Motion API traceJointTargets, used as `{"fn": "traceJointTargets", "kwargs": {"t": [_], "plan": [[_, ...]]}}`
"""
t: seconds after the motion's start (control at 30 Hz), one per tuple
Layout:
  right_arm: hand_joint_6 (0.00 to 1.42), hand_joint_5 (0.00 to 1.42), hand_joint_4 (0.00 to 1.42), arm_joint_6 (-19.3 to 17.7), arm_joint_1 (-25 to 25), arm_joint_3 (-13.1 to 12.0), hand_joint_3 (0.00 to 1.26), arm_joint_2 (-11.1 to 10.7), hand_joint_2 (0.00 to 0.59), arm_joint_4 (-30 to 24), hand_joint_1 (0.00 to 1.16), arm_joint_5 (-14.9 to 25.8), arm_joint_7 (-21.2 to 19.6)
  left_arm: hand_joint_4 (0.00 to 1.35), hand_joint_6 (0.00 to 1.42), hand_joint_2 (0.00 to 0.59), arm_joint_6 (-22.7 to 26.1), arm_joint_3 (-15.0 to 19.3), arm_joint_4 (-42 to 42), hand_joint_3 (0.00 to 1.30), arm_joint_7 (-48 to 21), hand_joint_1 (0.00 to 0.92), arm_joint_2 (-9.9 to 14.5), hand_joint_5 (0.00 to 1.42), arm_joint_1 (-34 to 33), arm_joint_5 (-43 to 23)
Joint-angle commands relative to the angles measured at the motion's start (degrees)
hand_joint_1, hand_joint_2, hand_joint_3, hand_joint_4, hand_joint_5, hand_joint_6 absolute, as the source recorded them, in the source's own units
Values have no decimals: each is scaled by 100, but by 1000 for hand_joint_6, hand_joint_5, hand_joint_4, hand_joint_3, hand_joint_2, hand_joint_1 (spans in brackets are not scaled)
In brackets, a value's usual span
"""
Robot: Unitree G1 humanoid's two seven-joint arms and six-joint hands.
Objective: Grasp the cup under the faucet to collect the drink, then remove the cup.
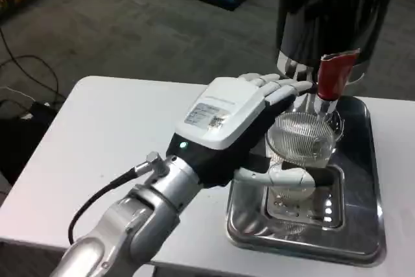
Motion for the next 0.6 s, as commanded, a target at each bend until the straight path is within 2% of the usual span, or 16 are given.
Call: {"fn": "traceJointTargets", "kwargs": {"t": [0.03, 0.2, 0.4, 0.5, 0.6], "plan": [[3, 98, 78, 16, -28, 61, 179, -1, 521, -66, 387, 11, -69, 33, 209, 86, 34, 326, -667, 232, -231, 101, 164, 184, 419, -212], [0, 109, 94, 33, -56, 29, 187, 45, 521, -128, 388, 17, -136, 86, 251, 105, 2, 913, -1607, 276, -450, 130, 453, 248, 1018, -511], [0, 121, 102, 95, -29, 28, 188, 99, 512, -190, 400, 52, -183, 115, 264, 101, 115, 1729, -2788, 281, -847, 129, 609, 247, 1630, -1175], [0, 122, 106, 96, -3, 93, 188, 126, 512, -234, 402, 29, -195, 121, 275, 104, 160, 2083, -3251, 273, -1210, 115, 744, 247, 1646, -1655], [0, 122, 107, 125, -10, 181, 188, 149, 512, -283, 404, -8, -201, 171, 291, 102, 275, 2283, -3408, 273, -1616, 100, 781, 277, 1498, -2342]]}}
